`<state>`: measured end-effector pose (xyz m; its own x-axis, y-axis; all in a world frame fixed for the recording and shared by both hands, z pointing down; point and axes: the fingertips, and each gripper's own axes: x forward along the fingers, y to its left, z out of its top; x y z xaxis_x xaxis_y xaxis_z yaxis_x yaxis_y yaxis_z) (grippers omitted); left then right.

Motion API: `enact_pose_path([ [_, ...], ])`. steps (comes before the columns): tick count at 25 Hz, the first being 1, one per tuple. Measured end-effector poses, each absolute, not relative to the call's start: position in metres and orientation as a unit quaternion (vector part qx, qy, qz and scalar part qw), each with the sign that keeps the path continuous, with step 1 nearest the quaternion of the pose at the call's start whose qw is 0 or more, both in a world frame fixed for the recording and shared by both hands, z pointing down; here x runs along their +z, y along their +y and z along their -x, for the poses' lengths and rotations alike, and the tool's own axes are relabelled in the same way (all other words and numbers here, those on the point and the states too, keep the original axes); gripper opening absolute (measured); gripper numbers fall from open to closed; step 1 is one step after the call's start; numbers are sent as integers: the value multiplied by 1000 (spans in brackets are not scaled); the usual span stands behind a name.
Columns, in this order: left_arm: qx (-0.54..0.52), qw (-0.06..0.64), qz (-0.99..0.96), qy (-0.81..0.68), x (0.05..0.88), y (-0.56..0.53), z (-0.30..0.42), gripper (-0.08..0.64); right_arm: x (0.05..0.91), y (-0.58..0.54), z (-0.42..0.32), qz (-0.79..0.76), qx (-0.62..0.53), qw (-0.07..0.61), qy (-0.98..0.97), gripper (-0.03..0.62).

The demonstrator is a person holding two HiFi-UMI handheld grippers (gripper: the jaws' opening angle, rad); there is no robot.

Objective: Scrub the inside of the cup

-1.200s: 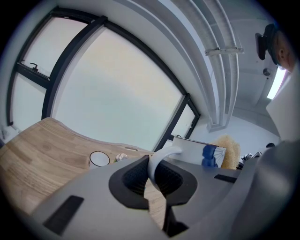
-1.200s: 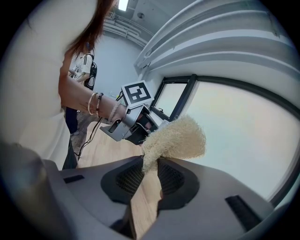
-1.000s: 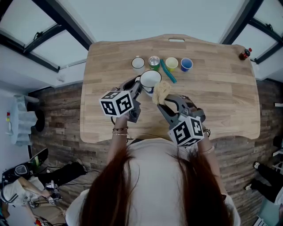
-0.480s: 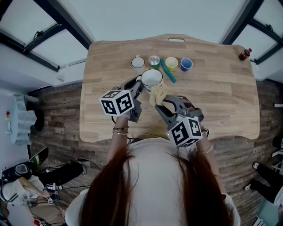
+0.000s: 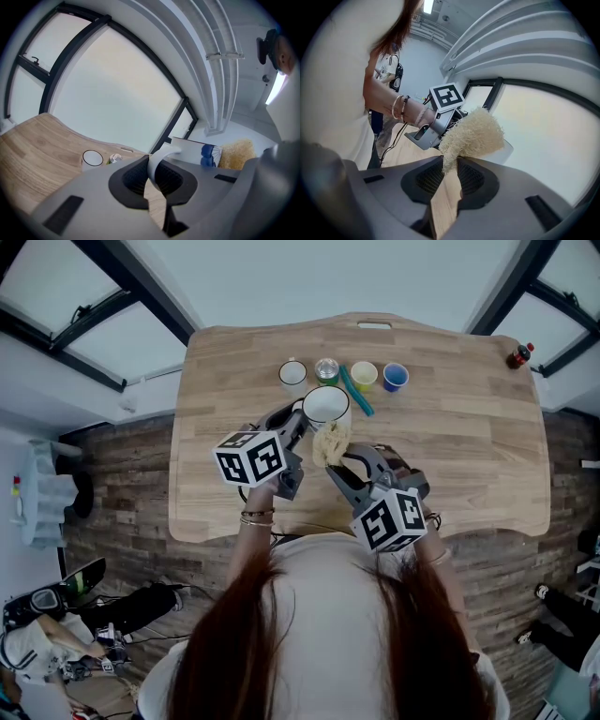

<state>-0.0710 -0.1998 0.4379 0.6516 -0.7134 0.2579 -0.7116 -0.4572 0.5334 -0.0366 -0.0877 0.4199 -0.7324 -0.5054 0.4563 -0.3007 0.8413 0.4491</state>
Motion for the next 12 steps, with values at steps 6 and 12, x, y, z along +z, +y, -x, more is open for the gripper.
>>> enact_pose_path([
  [6,-3,306,-855,-418,436,-199,65,28,421,-88,39,-218,-174,295,-914,97],
  [12,1,295,-851,-435,437,-199,64,29,423,-88,38,-220,-169,293,-915,97],
])
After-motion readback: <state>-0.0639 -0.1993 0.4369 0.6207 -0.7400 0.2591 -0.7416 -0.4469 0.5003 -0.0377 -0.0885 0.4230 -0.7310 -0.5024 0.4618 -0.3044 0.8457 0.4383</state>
